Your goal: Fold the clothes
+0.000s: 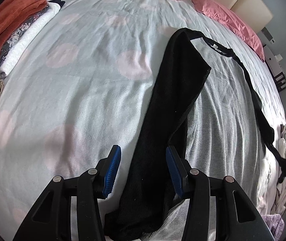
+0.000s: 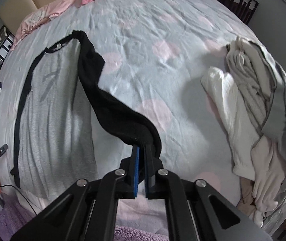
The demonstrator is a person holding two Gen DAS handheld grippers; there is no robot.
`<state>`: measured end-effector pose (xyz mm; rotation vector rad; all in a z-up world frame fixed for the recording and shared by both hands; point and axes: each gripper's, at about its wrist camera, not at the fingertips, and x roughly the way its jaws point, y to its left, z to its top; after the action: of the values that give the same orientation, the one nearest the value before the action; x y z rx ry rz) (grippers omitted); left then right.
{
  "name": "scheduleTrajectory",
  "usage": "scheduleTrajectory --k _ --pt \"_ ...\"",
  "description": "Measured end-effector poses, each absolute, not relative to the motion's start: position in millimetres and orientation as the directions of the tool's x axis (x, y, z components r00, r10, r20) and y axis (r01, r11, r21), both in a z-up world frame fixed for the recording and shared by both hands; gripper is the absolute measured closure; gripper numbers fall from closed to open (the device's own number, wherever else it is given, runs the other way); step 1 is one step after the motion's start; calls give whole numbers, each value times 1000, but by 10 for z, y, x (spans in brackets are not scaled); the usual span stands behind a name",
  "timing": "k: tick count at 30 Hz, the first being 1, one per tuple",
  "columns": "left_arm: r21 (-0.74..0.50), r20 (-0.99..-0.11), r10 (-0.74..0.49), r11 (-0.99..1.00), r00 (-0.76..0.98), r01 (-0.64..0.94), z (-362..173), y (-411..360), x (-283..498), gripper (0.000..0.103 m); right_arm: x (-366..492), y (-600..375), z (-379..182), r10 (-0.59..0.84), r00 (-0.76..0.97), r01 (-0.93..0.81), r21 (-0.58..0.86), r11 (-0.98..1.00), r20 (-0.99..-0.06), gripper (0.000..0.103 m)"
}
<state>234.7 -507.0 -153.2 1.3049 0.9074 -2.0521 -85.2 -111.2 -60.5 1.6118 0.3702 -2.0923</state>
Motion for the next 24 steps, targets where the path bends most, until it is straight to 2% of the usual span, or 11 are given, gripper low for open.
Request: scheduleTrajectory --k 5,11,24 --pt "-263 -919 -73 -616 -386 743 -1581 -5149 2330 54 -1191 -1120 -44 -221 -289 491 55 -870 -932 99" --pt "-258 -927 -67 -601 -370 757 -1674 -5292 2251 54 -1775 -983 185 -199 -373 406 33 -913 -906 99" --pt "-224 -936 -82 -610 -341 760 -1839 -5458 2041 54 -3166 -563 -379 18 -451 225 -133 -965 -892 99"
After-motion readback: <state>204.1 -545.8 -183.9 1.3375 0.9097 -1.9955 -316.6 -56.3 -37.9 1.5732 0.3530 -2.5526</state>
